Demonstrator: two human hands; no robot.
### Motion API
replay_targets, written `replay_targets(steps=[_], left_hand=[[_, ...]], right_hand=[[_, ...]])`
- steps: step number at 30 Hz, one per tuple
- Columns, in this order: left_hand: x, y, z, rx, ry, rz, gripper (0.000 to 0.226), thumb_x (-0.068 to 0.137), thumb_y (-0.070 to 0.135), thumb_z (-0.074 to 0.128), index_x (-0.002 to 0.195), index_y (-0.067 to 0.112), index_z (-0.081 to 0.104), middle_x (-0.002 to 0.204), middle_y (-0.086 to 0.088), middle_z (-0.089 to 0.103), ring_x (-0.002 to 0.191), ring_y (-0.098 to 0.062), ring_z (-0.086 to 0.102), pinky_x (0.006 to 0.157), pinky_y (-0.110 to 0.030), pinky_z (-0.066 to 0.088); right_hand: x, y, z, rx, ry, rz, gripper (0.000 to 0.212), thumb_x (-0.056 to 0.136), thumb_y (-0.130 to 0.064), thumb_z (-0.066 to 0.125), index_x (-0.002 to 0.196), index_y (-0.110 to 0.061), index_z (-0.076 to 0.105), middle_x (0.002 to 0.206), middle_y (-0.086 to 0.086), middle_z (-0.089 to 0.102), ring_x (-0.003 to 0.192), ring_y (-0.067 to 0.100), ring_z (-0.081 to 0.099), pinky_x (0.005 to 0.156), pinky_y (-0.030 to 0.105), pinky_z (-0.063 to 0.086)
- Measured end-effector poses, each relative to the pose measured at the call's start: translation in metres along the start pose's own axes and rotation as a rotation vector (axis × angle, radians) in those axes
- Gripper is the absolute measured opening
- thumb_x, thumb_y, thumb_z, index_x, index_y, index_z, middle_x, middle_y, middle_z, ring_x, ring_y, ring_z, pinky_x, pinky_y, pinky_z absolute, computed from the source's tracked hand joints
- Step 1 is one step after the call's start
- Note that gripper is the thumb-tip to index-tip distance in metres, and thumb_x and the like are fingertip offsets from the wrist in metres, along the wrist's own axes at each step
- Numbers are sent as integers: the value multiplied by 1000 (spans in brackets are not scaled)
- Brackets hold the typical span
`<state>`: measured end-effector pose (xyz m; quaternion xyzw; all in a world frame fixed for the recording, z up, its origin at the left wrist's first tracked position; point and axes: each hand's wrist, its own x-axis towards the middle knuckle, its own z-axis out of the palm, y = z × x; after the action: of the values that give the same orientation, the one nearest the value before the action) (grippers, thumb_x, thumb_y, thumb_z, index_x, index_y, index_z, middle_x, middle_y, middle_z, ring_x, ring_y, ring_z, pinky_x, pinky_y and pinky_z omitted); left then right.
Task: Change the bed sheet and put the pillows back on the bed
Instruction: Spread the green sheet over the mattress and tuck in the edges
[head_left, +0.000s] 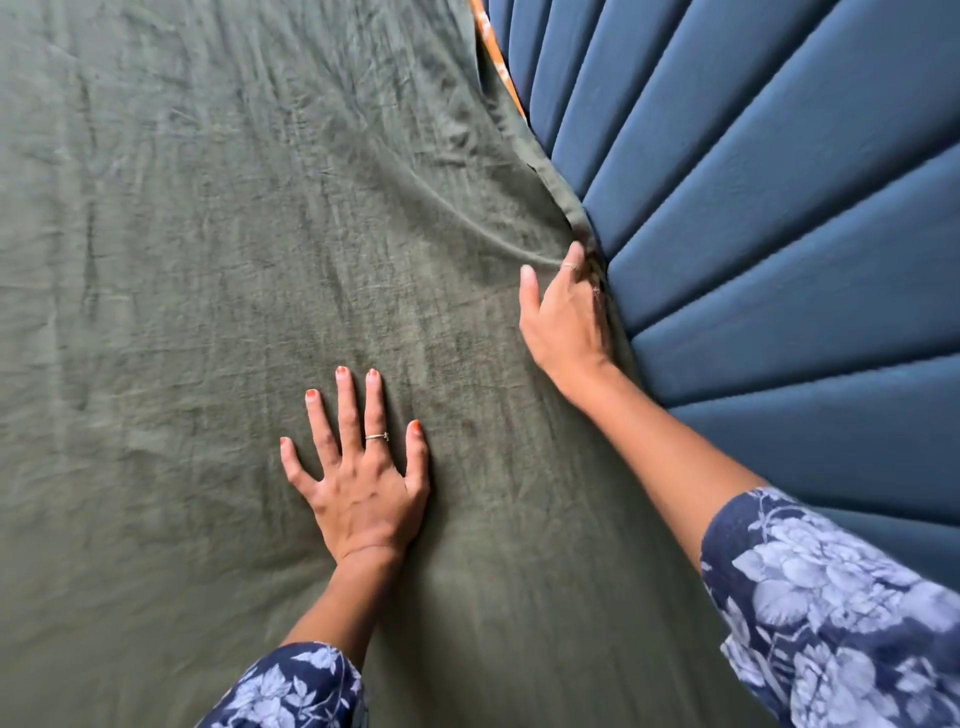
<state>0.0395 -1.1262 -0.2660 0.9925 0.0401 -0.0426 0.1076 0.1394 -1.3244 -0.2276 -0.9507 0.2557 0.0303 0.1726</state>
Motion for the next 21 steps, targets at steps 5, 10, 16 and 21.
replay_targets(steps=[5,10,16,21], left_hand=[[0,0,-1,1,4,-3,65,91,56,20,152,33,18,161,11,7,149,-17,3,113,-54,-1],[1,0,-2,8,9,-3,64,91,56,21,151,34,22,161,11,12,148,-17,5,113,-55,2],[2,0,0,22,19,9,64,91,54,25,151,33,26,160,9,16,148,-19,11,112,-57,5],[0,-1,2,24,32,14,64,90,54,25,151,33,26,160,8,15,148,-20,11,112,-57,6]], right_hand=[[40,-20,-19,251,-152,288,77,97,-59,26,136,5,41,135,25,50,126,36,46,104,37,34],[71,-18,-27,284,-396,374,84,95,-65,13,143,1,36,148,19,37,138,29,32,113,35,21],[84,-12,-20,475,-402,381,73,99,-57,20,150,-5,19,159,10,17,146,21,15,115,28,7],[60,4,-6,245,-217,154,56,104,-40,20,141,-2,39,143,20,43,132,32,38,107,34,22]])
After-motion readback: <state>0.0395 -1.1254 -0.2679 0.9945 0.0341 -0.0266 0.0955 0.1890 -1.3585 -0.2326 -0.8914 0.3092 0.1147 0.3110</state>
